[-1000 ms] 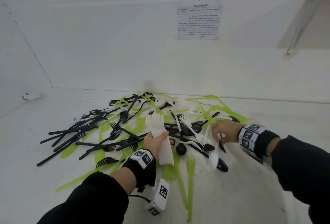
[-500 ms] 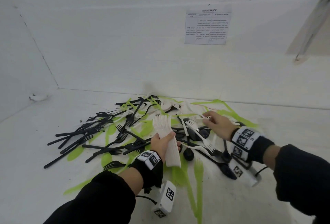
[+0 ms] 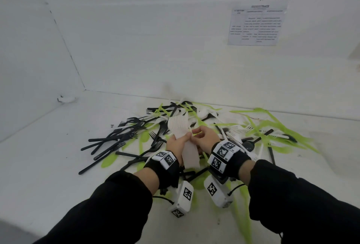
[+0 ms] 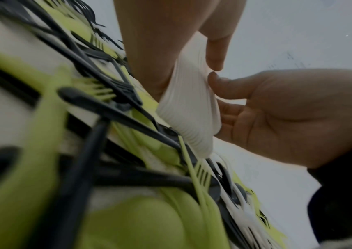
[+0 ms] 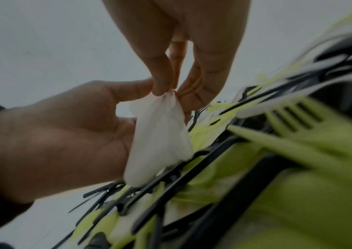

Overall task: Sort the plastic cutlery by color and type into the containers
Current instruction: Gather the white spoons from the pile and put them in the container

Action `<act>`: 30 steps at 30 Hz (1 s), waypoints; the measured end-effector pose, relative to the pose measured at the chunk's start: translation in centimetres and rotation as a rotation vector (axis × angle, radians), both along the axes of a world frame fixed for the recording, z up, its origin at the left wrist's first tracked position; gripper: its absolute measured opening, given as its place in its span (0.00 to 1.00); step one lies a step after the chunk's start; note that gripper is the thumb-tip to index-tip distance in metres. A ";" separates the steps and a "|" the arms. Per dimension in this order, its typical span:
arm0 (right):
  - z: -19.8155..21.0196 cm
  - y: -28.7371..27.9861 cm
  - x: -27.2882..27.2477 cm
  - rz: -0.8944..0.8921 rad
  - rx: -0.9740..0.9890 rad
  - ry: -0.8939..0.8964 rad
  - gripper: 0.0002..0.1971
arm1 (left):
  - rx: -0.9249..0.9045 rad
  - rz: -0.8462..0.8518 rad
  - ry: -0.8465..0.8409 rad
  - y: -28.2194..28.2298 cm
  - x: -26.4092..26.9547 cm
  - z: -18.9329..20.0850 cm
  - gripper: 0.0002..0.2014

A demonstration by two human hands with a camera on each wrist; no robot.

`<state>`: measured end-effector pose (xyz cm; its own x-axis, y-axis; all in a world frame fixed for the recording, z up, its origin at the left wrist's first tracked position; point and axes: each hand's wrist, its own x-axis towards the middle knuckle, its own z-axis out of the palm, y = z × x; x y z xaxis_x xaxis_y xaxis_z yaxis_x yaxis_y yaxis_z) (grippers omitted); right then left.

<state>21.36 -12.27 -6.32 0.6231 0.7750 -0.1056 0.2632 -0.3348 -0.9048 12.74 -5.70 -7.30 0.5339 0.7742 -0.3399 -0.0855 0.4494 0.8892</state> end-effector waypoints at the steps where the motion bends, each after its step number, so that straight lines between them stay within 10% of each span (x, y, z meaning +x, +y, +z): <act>1: 0.0 0.6 -0.4 0.024 0.011 0.032 0.10 | 0.000 0.007 0.005 0.6 -0.7 0.0 0.14; 12: -0.6 6.9 -4.0 0.195 -0.113 0.048 0.07 | 0.109 -0.004 0.101 7.6 -7.2 -1.0 0.11; 20: -1.0 13.2 -2.1 0.247 -0.549 -0.548 0.17 | 0.079 0.015 0.093 11.2 -9.2 -1.8 0.08; 30: -0.5 14.3 -0.1 0.265 -0.711 -0.582 0.18 | 0.047 -0.022 0.047 12.4 -8.4 -2.4 0.07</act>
<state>21.25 2.01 -6.84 0.5395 0.7726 -0.3347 0.7541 -0.6202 -0.2162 4.38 6.68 -9.68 0.5352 0.7781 -0.3288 -0.0334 0.4085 0.9122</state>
